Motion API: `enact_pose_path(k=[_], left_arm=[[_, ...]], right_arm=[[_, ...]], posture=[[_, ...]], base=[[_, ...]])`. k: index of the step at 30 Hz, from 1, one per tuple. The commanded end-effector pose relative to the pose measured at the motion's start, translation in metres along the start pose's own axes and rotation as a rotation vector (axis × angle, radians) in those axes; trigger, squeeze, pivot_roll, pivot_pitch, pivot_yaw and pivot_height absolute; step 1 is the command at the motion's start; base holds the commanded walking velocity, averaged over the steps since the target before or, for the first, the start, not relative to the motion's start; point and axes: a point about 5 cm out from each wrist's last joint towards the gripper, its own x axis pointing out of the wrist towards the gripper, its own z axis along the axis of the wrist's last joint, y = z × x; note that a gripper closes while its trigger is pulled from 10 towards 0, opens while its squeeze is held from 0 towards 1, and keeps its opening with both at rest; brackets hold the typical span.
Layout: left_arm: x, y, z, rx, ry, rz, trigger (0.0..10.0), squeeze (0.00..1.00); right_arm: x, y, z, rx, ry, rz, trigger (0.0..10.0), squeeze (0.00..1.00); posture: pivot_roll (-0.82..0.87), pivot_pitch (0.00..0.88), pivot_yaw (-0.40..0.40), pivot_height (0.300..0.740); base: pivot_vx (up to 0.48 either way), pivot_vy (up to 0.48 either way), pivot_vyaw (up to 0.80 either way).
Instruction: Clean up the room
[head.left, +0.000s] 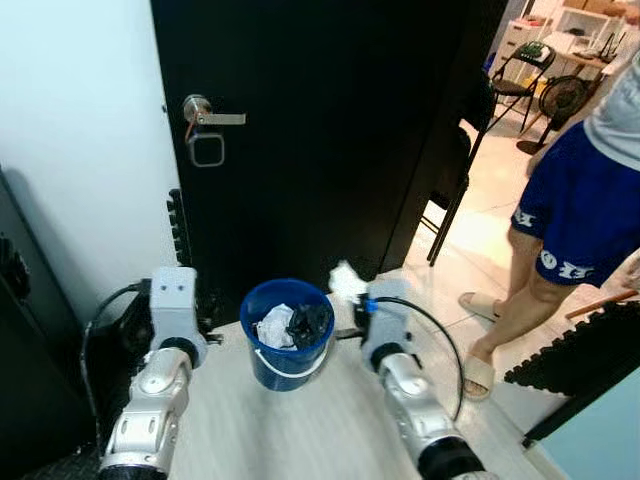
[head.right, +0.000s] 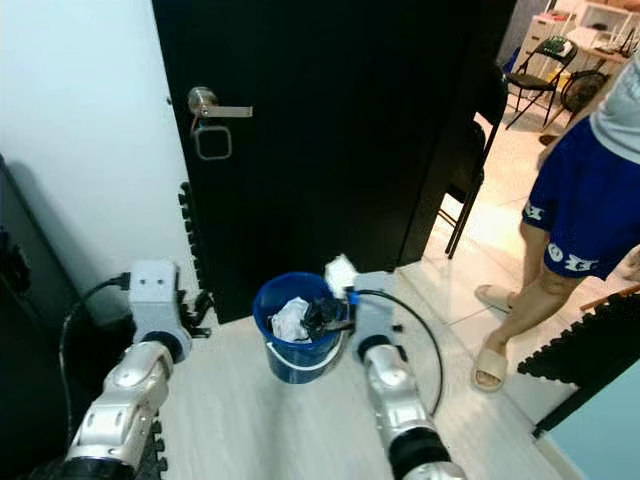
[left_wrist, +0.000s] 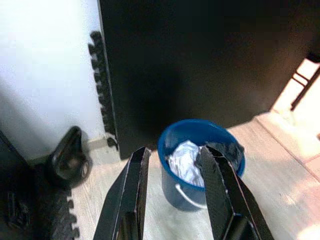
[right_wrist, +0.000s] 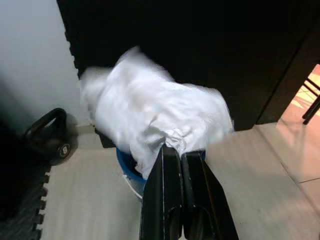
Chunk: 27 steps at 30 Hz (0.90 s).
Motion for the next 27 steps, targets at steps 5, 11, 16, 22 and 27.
enact_pose_path(k=[5,11,16,22,27], left_arm=[[0.0013,-0.0047,-0.0042,-0.002,0.034,-0.01,10.0,0.0],[0.0026,-0.0058,-0.0056,0.008,0.051,-0.021,10.0,0.0],[0.0028,-0.0067,-0.0054,0.013,0.055,-0.031,10.0,0.0],[0.003,-0.0071,-0.0053,0.019,0.058,-0.038,10.0,0.0],[0.0025,-0.0069,-0.0057,0.019,0.06,-0.04,10.0,0.0]], right_arm=[[-0.002,-0.012,-0.0037,-0.008,0.02,-0.034,10.0,0.0],[-0.0021,-0.0151,-0.0034,0.007,0.016,-0.057,10.0,0.0],[-0.004,-0.016,-0.0048,0.016,0.014,-0.068,10.0,0.0],[-0.0057,-0.0153,-0.008,0.02,0.023,-0.07,10.0,0.0],[-0.0057,-0.0149,-0.0079,0.021,0.023,-0.071,10.0,0.0]], posture=[[0.11,0.0,-0.085,0.726],[0.11,0.0,-0.071,0.726],[0.11,0.0,-0.067,0.726],[0.11,0.0,-0.068,0.726],[0.11,0.0,-0.068,0.726]], base=[[0.341,0.0,0.0],[0.344,0.0,0.0],[0.341,0.0,0.0],[0.341,0.0,0.0],[0.341,0.0,0.0]])
